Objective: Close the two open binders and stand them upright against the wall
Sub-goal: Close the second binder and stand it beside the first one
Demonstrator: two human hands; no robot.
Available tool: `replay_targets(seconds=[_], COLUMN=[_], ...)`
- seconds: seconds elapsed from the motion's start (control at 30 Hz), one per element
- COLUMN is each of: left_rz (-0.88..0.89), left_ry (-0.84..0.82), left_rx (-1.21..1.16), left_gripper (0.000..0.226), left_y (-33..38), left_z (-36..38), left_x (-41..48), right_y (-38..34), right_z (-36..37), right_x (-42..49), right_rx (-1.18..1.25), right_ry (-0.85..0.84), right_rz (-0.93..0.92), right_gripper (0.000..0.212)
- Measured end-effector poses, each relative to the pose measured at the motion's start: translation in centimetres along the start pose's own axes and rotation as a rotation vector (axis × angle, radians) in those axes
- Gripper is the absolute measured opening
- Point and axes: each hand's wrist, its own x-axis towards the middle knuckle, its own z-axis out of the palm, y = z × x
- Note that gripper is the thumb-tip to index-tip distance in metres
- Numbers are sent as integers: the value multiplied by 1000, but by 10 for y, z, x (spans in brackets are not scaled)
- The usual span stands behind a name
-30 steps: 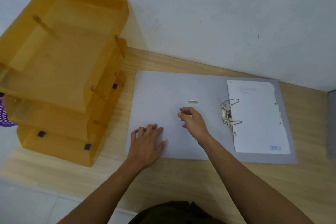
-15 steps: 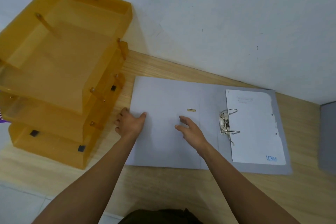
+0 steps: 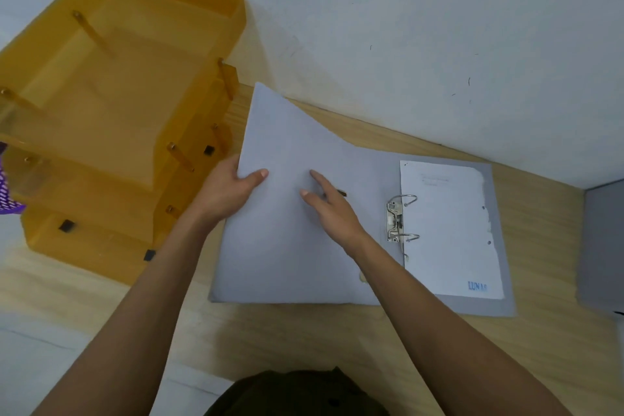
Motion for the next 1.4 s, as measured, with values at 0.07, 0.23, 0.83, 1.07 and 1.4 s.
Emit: replay_targets(seconds=[0.07,0.23,0.83,1.07,1.4], left_rz=[0,-73,82,8,-233], left_ry=[-30,-200,-326,-215,-115], left_rx=[-1,-270,-53,51,62], left_gripper=[34,13,71,80,89], left_y=[15,41,90,60,21], left_z=[-5,15,221,254,287], left_x=[-2,-16,-50,-43,-47], right_y=[-7,-14,-47,12,121], right_z=[0,-12,-187,-253,-303], right_x=[-3,-19,-56,-79,-96], right_rx=[18,114,293,97,-298], right_ry=[-21,-52,176,333,575], right_rz=[-7,34,-12,18,168], right_gripper=[65,64,42,36,96])
